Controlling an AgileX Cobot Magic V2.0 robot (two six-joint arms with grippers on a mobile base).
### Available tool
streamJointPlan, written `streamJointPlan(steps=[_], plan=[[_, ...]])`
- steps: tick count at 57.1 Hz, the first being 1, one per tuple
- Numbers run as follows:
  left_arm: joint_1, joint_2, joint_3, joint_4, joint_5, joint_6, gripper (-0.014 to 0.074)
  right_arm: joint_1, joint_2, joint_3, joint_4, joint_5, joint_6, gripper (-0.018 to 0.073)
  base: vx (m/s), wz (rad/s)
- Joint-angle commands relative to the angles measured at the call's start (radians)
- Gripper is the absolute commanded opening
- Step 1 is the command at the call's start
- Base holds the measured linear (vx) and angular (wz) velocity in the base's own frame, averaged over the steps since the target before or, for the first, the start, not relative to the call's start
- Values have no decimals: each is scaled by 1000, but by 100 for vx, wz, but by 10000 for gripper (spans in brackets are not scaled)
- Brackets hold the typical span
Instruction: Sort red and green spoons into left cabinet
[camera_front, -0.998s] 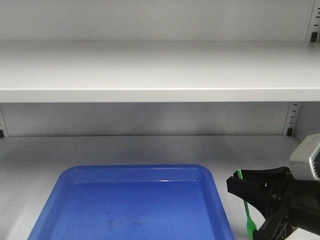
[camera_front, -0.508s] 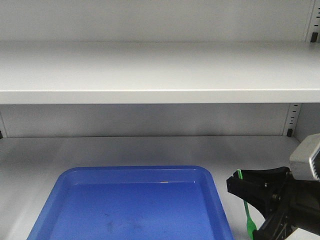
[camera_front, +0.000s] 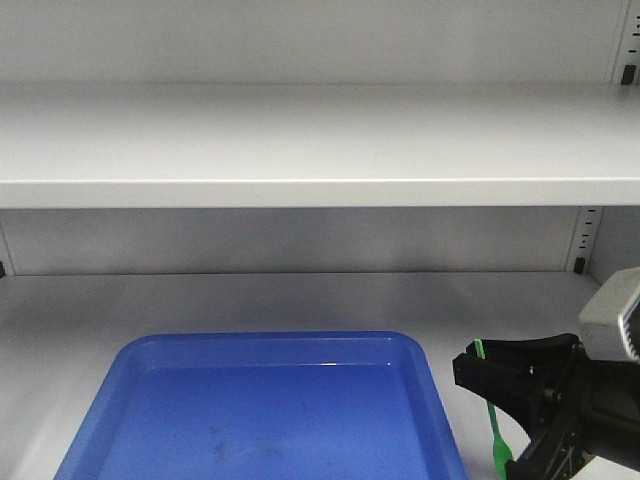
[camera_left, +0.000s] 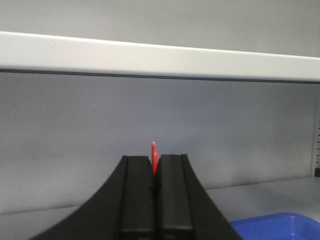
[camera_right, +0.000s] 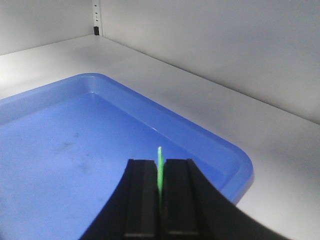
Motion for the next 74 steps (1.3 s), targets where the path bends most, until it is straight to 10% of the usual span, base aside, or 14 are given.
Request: streamJointPlan(steps=[1,17,40,59,74], plan=[[-5,-2,-25,-16,-68,-9,3,-5,-14,-29,42,0,3,-5,0,0],[-15,8,-33,11,-105,-27,3,-5,-14,-29,60,-16,1,-5,0,0],[-118,251,-228,463,-156,-430,0,73,69,-31,350,-89,-249,-1,0,0],[-196,444,-254,463,-235,-429,12,350,199,-32,720,90,-698,16,0,0],[-200,525,-254,463,-260,-426,184,364,224,-32,850,108,-760,63,0,0]])
